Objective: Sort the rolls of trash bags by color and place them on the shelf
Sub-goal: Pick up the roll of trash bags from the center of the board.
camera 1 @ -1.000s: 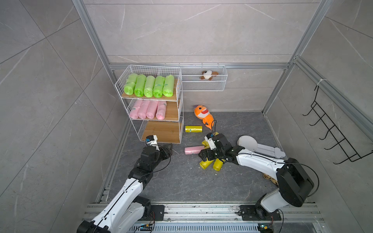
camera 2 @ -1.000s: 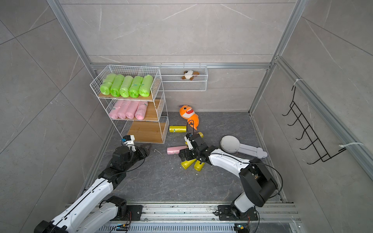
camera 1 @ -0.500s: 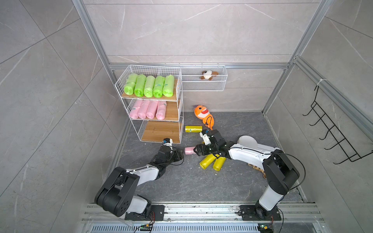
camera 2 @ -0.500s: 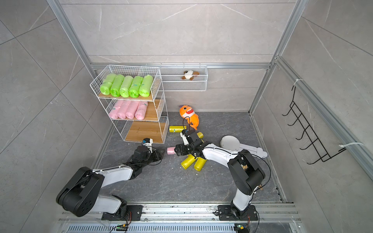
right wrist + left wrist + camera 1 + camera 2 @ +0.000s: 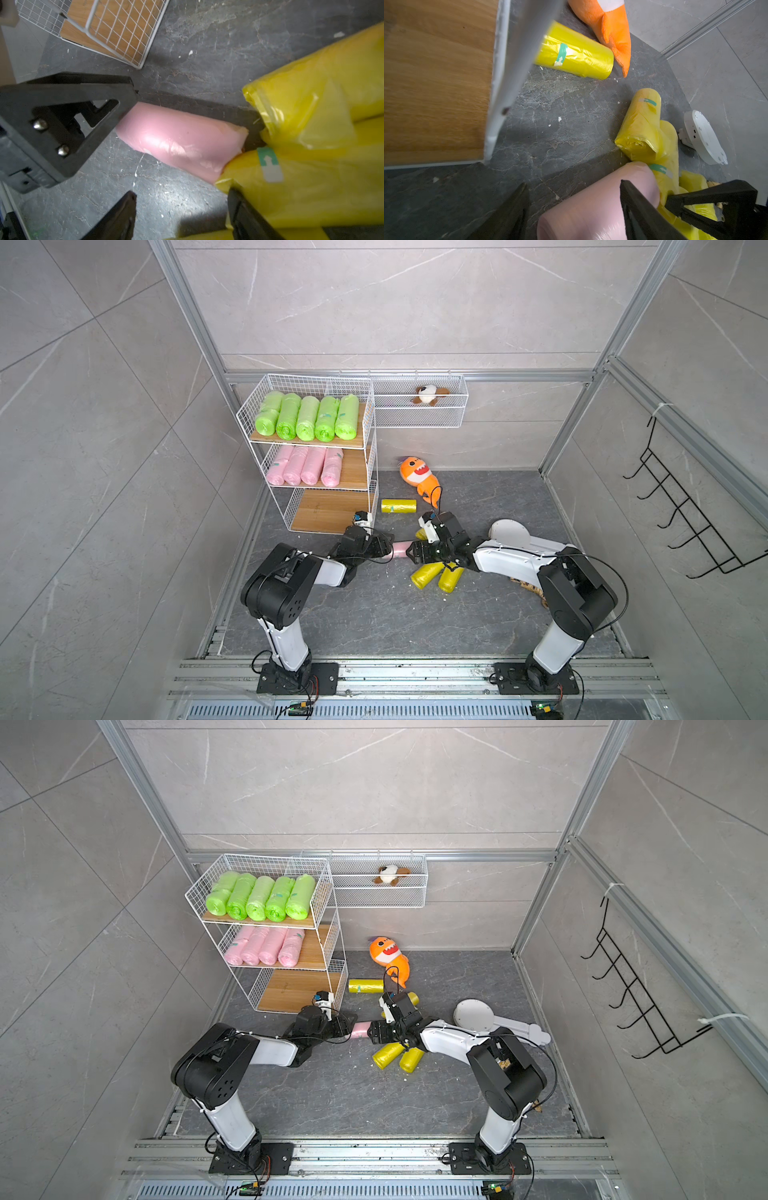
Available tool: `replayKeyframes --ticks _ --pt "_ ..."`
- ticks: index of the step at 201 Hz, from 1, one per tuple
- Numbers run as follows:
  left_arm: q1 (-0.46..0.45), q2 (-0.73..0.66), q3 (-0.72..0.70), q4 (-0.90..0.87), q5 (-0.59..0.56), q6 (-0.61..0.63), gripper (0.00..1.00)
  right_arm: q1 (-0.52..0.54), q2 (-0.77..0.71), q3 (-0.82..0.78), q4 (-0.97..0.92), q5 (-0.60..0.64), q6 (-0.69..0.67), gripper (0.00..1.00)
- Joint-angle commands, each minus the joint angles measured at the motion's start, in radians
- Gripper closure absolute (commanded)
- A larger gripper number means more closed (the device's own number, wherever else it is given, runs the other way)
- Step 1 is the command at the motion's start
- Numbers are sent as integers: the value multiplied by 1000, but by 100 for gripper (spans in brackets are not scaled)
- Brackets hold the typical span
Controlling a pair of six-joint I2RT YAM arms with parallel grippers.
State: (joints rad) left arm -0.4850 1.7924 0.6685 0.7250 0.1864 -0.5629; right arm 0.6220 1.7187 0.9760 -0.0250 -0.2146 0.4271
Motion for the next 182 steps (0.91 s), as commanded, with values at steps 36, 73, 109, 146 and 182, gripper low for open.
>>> replayKeyframes --ticks 36,73,109,146,182 --pt "-36 -43 -52 13 156 41 36 -8 -103 -50 -2 -4 13 28" --pt "-66 -128 -139 -18 192 77 37 -15 -158 -76 -20 -2 0 28" --pt "-103 -156 -182 -29 134 219 34 -20 -172 -85 -29 -6 -4 28" --pt "-135 -155 -181 -45 6 345 32 -23 -187 -100 -30 -9 -1 28" --pt "-172 -131 -162 -38 -63 412 31 -28 -187 -115 -20 -14 7 28"
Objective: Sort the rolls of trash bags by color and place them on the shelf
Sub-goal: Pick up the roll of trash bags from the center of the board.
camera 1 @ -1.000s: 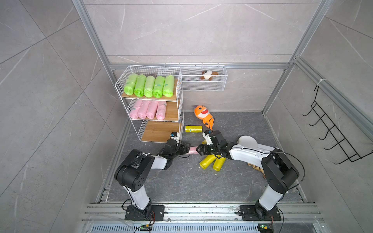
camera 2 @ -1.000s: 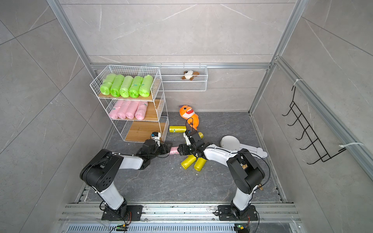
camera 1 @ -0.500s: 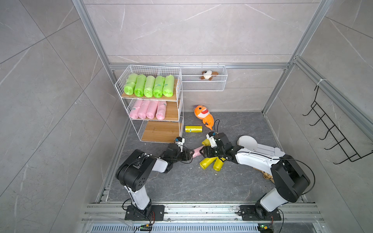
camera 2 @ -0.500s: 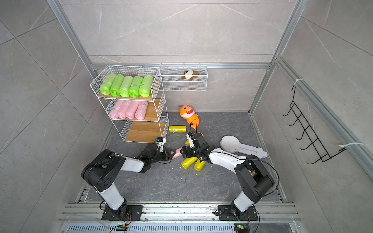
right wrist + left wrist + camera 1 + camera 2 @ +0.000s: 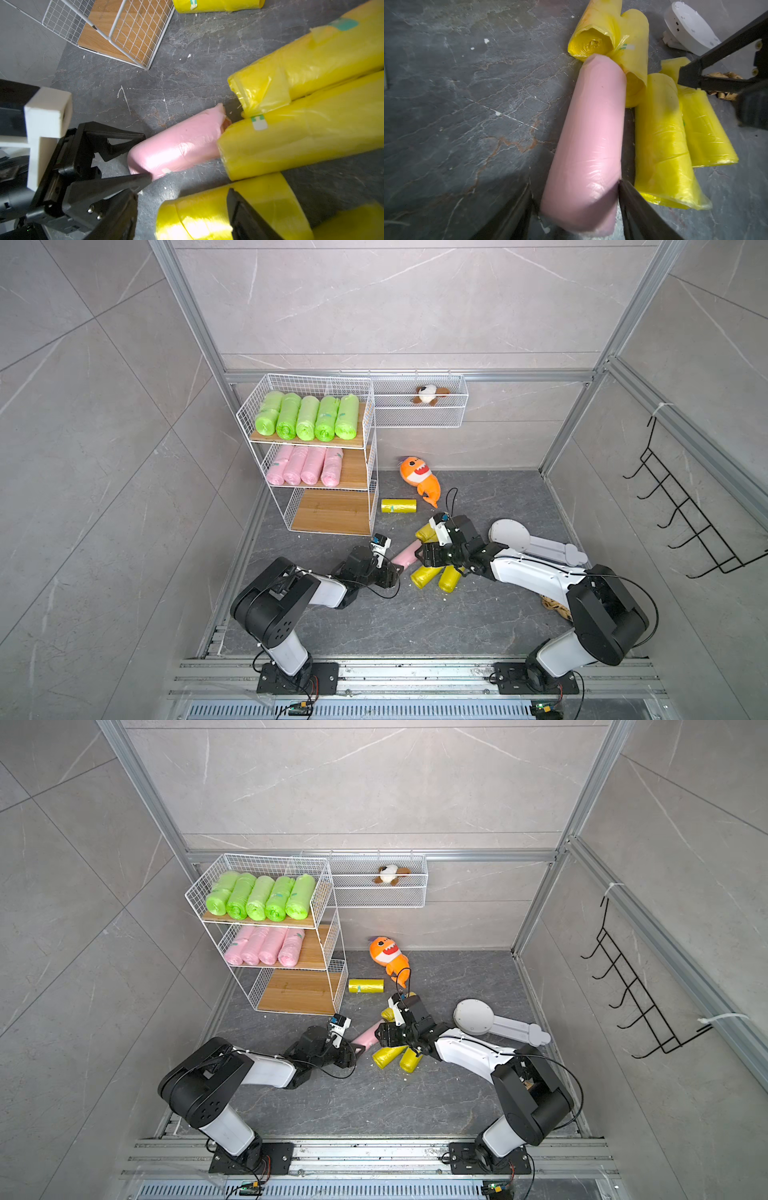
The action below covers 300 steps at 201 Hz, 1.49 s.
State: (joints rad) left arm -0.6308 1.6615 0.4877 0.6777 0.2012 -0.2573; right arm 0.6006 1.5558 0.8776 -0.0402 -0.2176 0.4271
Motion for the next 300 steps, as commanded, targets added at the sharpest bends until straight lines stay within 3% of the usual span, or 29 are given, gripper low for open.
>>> replayKeyframes --ticks 1,49,85,126,159,198,240,300 --pt "-28 1 20 10 -79 108 31 -7 -24 -17 -5 -11 6 28" --pt "-63 81 67 11 -108 174 33 -12 -30 -20 -4 -16 7 28" --pt "-64 83 62 26 -97 172 45 -21 -44 -37 -5 -14 6 28" --pt "-64 -19 20 -16 -104 134 68 -32 -62 -48 -7 -17 5 28" --pt "-64 -180 -23 -113 -175 67 73 -48 -91 -42 -25 -27 1 28" --pt "-67 -462 -6 -410 -256 -19 75 -66 -174 -21 -80 -22 -21 28" --pt "-73 -753 85 -731 -262 -89 80 -77 -235 20 -125 -26 -46 28" --pt "-72 -931 338 -1144 -340 -142 82 -78 -276 87 -165 -58 -57 28"
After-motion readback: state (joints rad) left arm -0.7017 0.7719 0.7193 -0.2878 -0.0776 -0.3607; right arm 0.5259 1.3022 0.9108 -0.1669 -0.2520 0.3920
